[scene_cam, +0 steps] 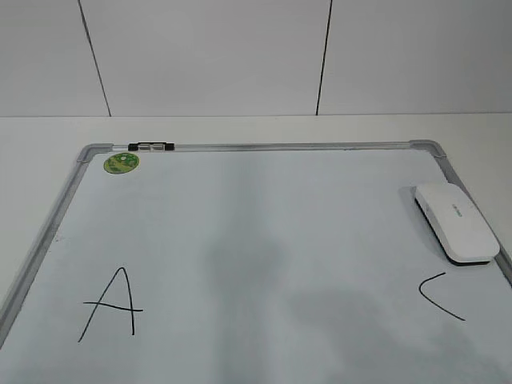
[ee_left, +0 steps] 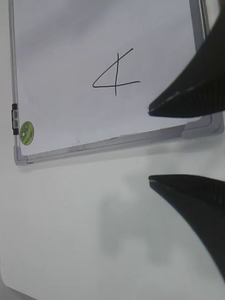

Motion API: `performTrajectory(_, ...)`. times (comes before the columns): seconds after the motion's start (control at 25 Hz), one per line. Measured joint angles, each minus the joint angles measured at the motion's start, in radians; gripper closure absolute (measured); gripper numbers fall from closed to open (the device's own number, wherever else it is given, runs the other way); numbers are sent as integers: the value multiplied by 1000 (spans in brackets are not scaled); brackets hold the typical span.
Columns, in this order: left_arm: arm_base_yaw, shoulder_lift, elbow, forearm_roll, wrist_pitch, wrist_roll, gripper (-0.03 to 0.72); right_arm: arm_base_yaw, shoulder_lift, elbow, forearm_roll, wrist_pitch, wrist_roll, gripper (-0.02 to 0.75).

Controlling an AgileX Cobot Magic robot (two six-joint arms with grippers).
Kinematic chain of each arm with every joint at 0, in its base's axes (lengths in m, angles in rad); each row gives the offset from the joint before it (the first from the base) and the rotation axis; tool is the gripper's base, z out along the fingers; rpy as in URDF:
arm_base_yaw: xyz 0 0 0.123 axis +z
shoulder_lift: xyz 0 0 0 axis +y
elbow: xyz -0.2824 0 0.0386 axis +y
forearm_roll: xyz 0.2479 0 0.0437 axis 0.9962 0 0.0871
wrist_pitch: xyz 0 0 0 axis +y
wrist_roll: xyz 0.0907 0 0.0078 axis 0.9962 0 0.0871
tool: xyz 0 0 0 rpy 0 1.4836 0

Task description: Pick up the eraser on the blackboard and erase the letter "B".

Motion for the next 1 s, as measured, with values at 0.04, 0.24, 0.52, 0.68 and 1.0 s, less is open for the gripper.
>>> performTrajectory(0.04,0,0,0,0,0,0,380,0,0,0,0,0,0,153)
performTrajectory(0.24,20,0,0,0,-2,0,380,0,0,0,-2,-2,2,153)
performTrajectory(0.52,27,0,0,0,-2,0,380,0,0,0,-21,-2,2,153)
performTrajectory(0.68,27,0,0,0,-2,0,380,0,0,0,-21,-2,2,153)
performTrajectory(1.0,27,0,0,0,-2,0,380,0,0,0,-23,-4,2,153)
